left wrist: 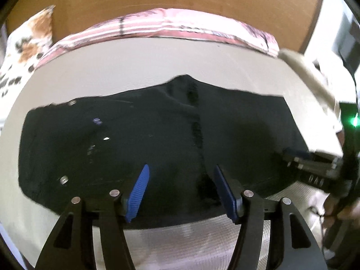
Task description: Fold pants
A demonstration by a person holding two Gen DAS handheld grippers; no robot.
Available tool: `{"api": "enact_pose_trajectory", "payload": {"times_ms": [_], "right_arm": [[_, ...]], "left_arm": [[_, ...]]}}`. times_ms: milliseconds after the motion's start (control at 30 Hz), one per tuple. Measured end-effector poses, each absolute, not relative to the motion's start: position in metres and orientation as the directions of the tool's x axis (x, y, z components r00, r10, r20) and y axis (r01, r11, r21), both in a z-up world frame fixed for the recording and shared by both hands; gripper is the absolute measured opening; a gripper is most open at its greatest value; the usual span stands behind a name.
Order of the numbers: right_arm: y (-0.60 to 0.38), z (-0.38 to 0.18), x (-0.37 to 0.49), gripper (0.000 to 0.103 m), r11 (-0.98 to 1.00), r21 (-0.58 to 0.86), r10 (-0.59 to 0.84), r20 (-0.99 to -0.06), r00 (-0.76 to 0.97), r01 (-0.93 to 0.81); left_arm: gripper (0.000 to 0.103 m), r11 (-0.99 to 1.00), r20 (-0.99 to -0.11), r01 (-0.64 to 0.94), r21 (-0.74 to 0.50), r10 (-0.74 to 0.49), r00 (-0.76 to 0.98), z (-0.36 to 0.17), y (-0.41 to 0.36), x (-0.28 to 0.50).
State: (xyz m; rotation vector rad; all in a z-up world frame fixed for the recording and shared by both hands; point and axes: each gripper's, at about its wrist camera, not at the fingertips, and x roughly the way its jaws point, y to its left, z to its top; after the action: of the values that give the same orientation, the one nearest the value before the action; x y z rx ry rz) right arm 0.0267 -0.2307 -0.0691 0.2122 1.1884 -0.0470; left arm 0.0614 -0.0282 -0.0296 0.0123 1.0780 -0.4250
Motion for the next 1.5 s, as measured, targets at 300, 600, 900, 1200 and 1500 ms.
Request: {"api": "enact_pose_trajectory", "payload": {"times_ms": [300, 600, 900, 1200, 1500], "right_arm": [[-0.184, -0.071, 0.033, 0.050, 0.983, 0.171, 0.140, -0.927, 0.349, 0.059], [-0.145, -0.073, 0.044, 0.051, 0.983, 0.180, 0.178, -0.930, 0.321, -0.023], [-0.123, -0.073, 0.051, 0.062, 0.975, 0.213, 0.221, -0.927, 0.302, -0.060], [-0.132, -0.071, 0.054, 0.066, 0.954, 0.300, 0.289, -0.912, 0.292, -0.006], [-0.138, -0.071, 0.054, 0.067, 0.941, 0.337, 0.313, -0.902, 0.297, 0.031]], "left_arm": [[0.063, 0.960, -0.854, 0.180, -0.215, -0.274, 0.443, -0.023, 0.029, 0.064], [0.063, 0.984, -0.883, 0.025, -0.179, -0.171, 0.436, -0.033, 0.079, 0.060], [0.065, 0.917, -0.845, -0.082, -0.389, -0.320, 0.429, -0.046, 0.126, 0.051], [0.068, 0.748, -0.752, -0.240, -0.619, -0.476, 0.455, -0.073, 0.177, 0.038], [0.068, 0.657, -0.701, -0.293, -0.695, -0.528, 0.479, -0.095, 0.201, 0.035]]}}
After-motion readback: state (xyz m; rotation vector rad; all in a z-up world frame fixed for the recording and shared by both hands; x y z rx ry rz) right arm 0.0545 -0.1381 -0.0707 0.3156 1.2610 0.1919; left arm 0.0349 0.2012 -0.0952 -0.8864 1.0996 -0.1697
